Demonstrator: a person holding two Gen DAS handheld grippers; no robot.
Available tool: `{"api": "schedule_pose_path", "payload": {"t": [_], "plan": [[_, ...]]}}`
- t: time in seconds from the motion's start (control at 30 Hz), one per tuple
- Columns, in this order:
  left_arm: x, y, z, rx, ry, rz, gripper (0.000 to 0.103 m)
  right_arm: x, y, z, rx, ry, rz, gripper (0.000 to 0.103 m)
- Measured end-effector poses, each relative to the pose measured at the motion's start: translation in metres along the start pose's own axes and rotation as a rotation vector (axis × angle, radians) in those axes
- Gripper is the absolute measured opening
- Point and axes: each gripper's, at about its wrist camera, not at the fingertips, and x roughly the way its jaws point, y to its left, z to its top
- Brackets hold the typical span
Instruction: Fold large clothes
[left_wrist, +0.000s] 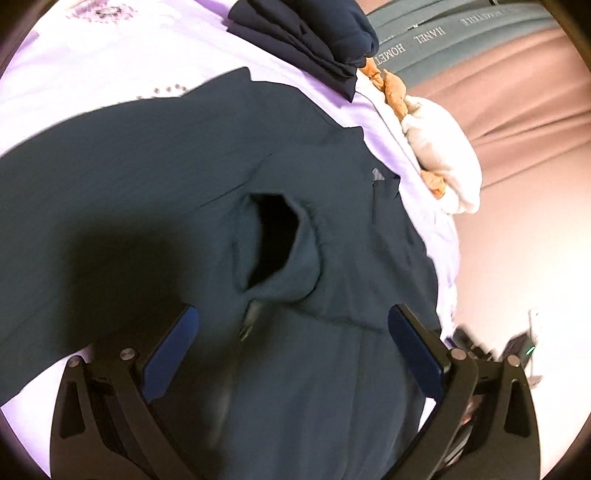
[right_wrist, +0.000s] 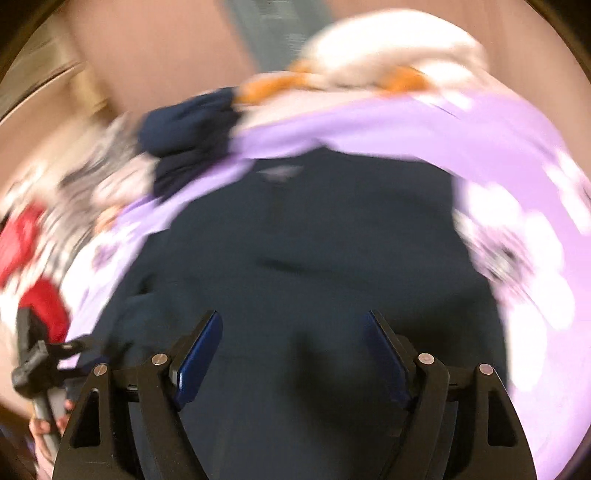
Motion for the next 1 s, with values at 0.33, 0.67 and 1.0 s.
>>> {"api": "schedule_pose_path", "payload": {"t": [0.33, 0.67, 1.0], "plan": [[0.053, -0.012, 0.029, 0.019, -0.017, 0.179, 0.016, 0.041, -0.099, -0.007, 0.424, -0.014, 0.031, 0.073], [0.057, -0.038, 0.025, 0.169, -0.047, 0.159, 0.01, 0.031, -0.14, -0.019, 0.695, -0.274, 0.203, 0.007], [0.044, -0.012, 0.021, 0.192, -0.004, 0.309, 0.01, 0.001, -0.152, -0.025, 0.677, -0.22, 0.155, 0.051]]}}
